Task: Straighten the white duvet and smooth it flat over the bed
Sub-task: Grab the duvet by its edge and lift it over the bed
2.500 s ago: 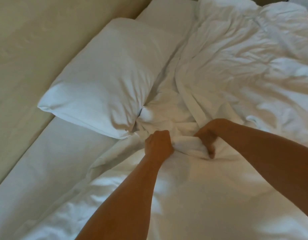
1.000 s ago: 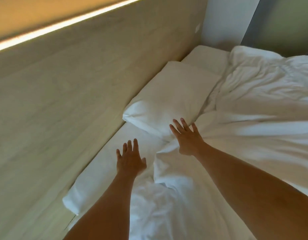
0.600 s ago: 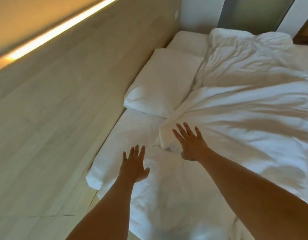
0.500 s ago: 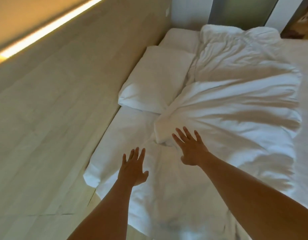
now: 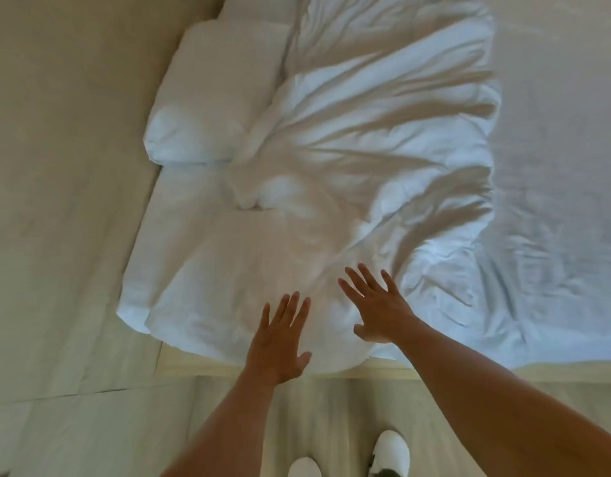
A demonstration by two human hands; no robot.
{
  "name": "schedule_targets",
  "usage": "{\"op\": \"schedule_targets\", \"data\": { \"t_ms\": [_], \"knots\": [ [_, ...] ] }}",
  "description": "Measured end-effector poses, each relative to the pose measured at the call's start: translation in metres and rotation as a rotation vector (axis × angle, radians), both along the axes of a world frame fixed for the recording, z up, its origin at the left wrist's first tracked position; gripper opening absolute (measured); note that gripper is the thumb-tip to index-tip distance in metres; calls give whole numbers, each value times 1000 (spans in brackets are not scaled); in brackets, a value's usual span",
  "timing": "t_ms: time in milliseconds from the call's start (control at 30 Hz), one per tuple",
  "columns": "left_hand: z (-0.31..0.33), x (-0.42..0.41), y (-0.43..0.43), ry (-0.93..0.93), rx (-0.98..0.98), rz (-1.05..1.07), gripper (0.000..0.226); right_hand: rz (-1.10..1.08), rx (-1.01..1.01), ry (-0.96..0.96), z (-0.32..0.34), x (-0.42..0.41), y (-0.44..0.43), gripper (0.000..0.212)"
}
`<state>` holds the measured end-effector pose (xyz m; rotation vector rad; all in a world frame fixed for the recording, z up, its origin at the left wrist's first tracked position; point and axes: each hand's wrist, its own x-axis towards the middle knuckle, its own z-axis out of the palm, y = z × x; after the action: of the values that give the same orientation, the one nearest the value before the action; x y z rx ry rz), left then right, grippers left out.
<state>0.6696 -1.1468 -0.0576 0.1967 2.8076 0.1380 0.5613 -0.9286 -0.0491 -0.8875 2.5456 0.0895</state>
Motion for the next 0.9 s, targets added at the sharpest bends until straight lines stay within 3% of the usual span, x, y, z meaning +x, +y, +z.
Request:
{"op": "schedule_targets", "data": {
  "t_ms": [133,267,333,433,533,667,733,833,900],
  "knots": [
    [-43,28,21,-18,-89,-123,125,-50,-110,45,-47,53,17,100],
    [-89,26,18,127,-154,-98,134,-78,-151,156,-97,87,17,110],
    [-103,7,10,198,-192,-71,120,-93,-151,207,-114,92,12,113],
    [-107,-28,0,258,-207,-131,71,-110,-139,256,-128,86,5,118],
    [-90,-54,-7,266,51,39,51,-129,-132,279,-129,75,1,121],
    [-56,-94,-17,80,375,204,41,-167,-128,360,-113,49,-6,100],
    [-48,-103,-21,9,355,157,35,-146,-136,330,-103,32,-10,86],
    [-52,-103,-19,50,234,72,32,-203,-278,253,-91,9,-12,59],
    [-58,-95,-16,86,184,59,52,-294,-368,213,-80,-5,-12,40]
  ]
}}
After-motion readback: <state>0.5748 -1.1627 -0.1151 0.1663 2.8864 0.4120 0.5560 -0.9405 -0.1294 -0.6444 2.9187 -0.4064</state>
